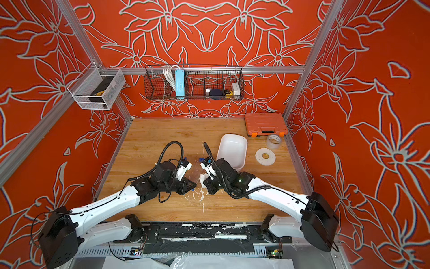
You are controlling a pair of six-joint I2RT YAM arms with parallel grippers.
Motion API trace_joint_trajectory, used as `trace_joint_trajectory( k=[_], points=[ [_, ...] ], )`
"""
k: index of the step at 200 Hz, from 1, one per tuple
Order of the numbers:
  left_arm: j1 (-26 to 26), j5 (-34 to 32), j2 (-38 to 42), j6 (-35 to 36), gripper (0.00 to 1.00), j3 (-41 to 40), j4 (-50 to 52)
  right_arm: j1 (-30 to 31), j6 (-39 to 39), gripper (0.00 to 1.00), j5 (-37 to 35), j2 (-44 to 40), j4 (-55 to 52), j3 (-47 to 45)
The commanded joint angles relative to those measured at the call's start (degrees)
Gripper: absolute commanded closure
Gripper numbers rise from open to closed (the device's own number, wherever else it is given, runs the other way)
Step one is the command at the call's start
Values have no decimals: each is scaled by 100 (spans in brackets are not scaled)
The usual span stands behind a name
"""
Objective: Wipe the exteriors of test tubes
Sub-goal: Wipe the dirt from the test tube.
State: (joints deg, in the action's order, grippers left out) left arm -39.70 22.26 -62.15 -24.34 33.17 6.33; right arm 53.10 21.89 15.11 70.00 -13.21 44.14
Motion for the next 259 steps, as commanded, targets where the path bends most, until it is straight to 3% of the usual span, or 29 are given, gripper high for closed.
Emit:
trace_joint_trajectory(
  k=[1, 114, 195, 259],
  points=[
    [-107, 281, 3, -125, 92, -97, -564, -37, 72, 100, 72, -149, 206, -63],
    [-213, 1129, 177, -401, 91, -170, -1133, -217, -96, 100, -22, -83, 96, 94],
    [-248, 1099, 155, -406, 91, -161, -1107, -1046, -298, 100, 413, -428, -94, 292],
    [-344, 670, 157, -385, 91, -58, -954, -1100, -228, 100, 717, -629, -268, 294]
  ],
)
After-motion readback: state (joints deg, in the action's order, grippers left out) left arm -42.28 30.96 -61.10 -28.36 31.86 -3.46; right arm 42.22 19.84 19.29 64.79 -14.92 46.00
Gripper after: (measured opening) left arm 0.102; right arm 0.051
